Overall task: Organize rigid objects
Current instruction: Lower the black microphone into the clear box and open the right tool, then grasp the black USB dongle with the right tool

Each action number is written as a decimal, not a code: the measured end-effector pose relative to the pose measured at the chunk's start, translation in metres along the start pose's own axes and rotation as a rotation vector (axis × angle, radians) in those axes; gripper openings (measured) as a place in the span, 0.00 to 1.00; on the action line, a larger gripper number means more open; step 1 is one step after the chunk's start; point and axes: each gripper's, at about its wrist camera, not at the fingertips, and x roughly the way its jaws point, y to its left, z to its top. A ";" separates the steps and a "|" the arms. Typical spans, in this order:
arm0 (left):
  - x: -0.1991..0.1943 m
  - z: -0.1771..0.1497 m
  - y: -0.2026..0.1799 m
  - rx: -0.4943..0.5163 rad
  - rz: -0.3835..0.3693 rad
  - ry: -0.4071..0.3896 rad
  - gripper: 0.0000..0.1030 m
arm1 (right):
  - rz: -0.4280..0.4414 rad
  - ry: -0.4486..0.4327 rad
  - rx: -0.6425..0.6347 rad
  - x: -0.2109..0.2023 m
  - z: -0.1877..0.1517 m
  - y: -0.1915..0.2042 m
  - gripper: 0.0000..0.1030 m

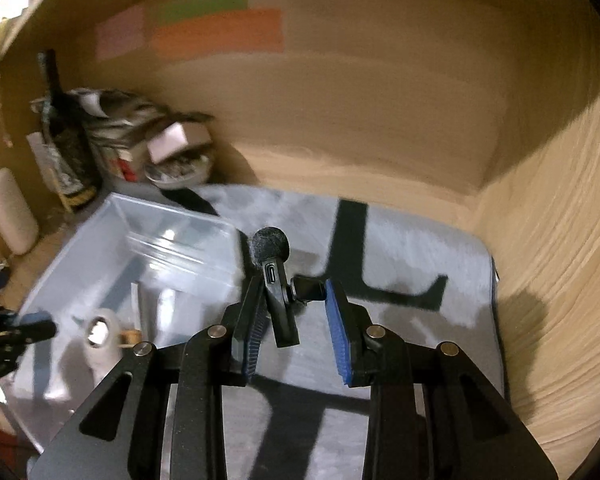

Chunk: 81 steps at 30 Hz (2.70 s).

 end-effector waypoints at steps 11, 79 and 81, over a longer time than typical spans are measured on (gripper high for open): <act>0.000 0.000 0.000 0.000 0.000 0.000 0.11 | 0.090 -0.048 -0.111 -0.019 0.004 0.049 0.27; 0.000 0.000 0.001 -0.002 -0.005 0.002 0.11 | 0.015 0.262 0.006 0.106 -0.023 -0.006 0.60; 0.000 0.000 0.001 -0.003 -0.006 0.001 0.11 | 0.012 0.275 -0.007 0.112 -0.025 -0.005 0.60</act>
